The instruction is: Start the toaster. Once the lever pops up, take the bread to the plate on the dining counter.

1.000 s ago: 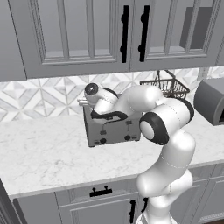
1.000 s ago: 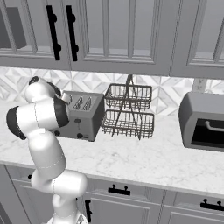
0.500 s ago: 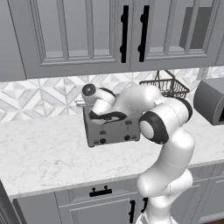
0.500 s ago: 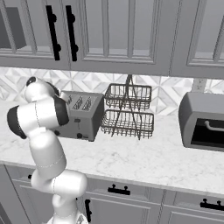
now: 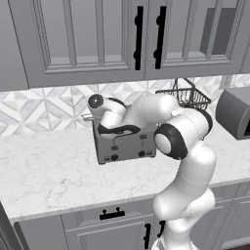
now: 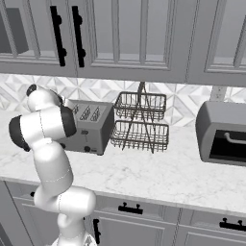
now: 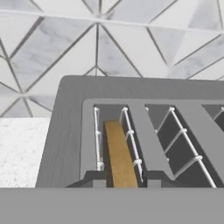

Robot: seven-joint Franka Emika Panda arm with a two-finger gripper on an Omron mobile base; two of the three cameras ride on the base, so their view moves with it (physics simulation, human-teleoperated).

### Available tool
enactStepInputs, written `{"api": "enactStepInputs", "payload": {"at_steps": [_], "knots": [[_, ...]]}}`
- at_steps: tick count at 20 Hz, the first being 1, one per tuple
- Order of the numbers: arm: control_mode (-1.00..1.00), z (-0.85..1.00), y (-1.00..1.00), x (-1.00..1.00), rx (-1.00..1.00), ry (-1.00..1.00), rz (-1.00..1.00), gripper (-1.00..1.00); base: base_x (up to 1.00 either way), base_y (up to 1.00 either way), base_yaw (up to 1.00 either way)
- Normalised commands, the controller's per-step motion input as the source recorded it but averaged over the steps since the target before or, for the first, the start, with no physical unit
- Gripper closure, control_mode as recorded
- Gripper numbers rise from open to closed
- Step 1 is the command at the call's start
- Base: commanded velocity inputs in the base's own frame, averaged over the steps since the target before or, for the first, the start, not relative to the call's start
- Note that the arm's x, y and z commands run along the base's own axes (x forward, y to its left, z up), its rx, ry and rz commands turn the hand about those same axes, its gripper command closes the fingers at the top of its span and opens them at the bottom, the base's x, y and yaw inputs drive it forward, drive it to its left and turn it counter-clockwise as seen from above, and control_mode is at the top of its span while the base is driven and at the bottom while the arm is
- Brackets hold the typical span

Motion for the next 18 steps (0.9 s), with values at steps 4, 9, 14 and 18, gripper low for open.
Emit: {"api": "enactStepInputs", "payload": {"at_steps": [4,9,14,18], "knots": [[-1.0,0.0,0.0,-0.12,0.01,0.0,0.04,1.0,0.0,0.0,0.0],[-1.0,0.0,0.02,-0.28,0.07,-0.02,0.0,1.0,0.0,0.0,0.0],[-1.0,0.19,0.2,0.0,0.04,-0.03,0.0,1.0,0.0,0.0,0.0],[-1.0,0.24,0.11,0.0,0.01,-0.06,0.0,1.0,0.0,0.0,0.0]]}}
